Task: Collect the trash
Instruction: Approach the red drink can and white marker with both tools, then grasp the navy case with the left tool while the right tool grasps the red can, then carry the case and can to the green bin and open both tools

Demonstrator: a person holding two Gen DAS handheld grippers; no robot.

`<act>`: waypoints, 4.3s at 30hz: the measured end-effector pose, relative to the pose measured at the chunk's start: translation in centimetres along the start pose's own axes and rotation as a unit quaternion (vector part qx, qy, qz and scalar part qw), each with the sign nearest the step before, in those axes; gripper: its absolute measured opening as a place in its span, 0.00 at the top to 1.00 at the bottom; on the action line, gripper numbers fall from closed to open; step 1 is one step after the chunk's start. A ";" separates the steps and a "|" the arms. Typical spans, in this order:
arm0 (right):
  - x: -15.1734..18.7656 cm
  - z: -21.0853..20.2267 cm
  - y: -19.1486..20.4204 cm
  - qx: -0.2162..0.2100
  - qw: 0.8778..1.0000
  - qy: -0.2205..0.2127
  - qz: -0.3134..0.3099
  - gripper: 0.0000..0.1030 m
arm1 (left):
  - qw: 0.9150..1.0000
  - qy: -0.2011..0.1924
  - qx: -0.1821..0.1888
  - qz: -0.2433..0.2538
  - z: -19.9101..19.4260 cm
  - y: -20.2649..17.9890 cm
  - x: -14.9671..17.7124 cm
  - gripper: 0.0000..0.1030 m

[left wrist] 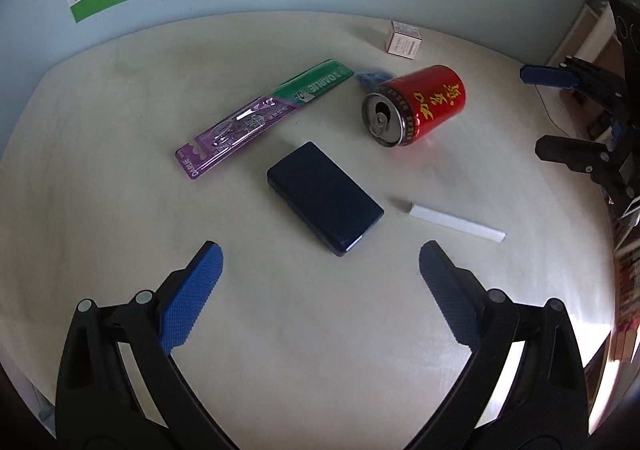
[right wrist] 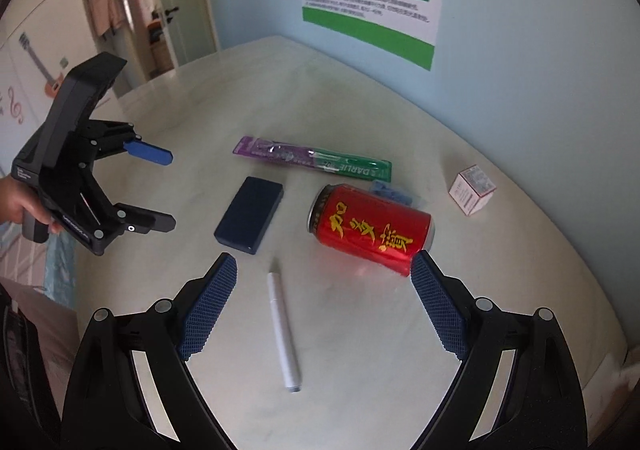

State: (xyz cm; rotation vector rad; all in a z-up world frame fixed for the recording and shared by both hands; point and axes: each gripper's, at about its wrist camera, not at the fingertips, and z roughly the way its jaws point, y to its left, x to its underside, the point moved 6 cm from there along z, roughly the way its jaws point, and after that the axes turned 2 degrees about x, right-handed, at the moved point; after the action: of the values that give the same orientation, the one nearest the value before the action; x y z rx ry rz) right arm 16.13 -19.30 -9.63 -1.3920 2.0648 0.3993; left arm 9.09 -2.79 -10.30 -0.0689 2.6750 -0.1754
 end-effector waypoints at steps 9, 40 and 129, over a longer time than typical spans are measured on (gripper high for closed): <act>-1.5 4.9 -3.3 -0.054 0.993 0.029 -0.103 0.14 | 0.997 0.018 -0.024 -0.065 4.1 -0.7 -2.1 0.07; 1.0 8.1 -1.8 -0.076 0.970 0.035 -0.230 0.30 | 0.997 0.023 -0.040 -0.068 6.5 0.4 -0.2 0.48; 59.9 -23.1 47.3 0.337 0.597 -0.080 0.724 0.30 | 0.611 0.166 0.278 0.722 -2.4 -38.3 53.4 0.49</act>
State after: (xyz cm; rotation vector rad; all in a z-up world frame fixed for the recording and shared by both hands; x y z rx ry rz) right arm -50.00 -56.70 -33.90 0.9646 2.3020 0.2378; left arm -38.99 -44.60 -26.51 2.3424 1.9452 -0.4583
